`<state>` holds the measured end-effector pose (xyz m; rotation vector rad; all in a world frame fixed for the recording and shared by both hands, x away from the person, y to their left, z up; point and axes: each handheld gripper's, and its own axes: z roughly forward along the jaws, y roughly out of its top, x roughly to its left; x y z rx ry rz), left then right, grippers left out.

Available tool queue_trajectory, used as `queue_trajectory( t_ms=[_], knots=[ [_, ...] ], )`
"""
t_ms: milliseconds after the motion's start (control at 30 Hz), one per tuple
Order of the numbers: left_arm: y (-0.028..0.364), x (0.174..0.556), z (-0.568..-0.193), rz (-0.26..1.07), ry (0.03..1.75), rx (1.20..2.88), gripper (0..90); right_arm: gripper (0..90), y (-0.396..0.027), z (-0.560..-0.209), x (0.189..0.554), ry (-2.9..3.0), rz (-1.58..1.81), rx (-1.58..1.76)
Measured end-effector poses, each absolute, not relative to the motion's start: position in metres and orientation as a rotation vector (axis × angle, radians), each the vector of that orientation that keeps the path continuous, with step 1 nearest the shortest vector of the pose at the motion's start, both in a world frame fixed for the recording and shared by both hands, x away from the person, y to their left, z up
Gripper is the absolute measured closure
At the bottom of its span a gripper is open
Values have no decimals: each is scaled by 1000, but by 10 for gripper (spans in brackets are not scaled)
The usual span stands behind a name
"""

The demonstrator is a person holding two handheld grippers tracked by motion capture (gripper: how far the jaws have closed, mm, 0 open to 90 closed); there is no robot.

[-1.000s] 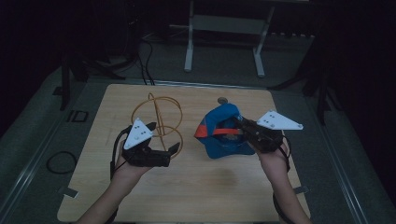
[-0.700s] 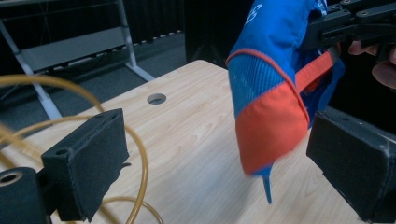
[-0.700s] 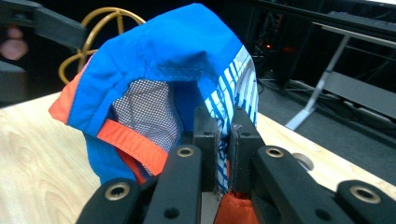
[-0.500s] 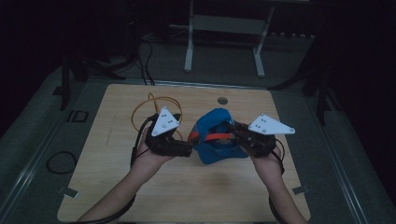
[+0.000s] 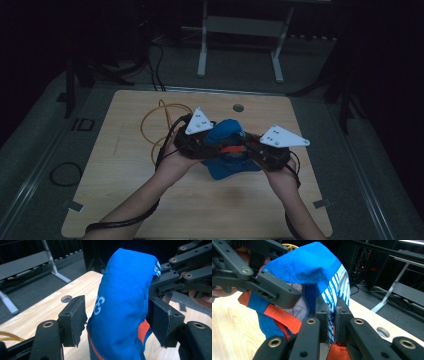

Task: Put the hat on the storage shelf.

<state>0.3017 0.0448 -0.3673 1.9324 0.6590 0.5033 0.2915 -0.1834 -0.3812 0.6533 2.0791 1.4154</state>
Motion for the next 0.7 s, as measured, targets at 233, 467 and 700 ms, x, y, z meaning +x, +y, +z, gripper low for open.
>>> queue_trajectory(
  t_ms=[233, 467, 700],
  knots=[
    [35, 308, -365, 520, 674, 1968, 659, 841, -183, -382, 291, 2076, 1419, 659],
    [27, 311, -367, 580, 642, 1996, 890, 840, -182, -383, 290, 2079, 1427, 661],
    [22, 305, -363, 713, 584, 2007, 894, 783, -188, -382, 286, 2069, 1465, 674]
  ],
)
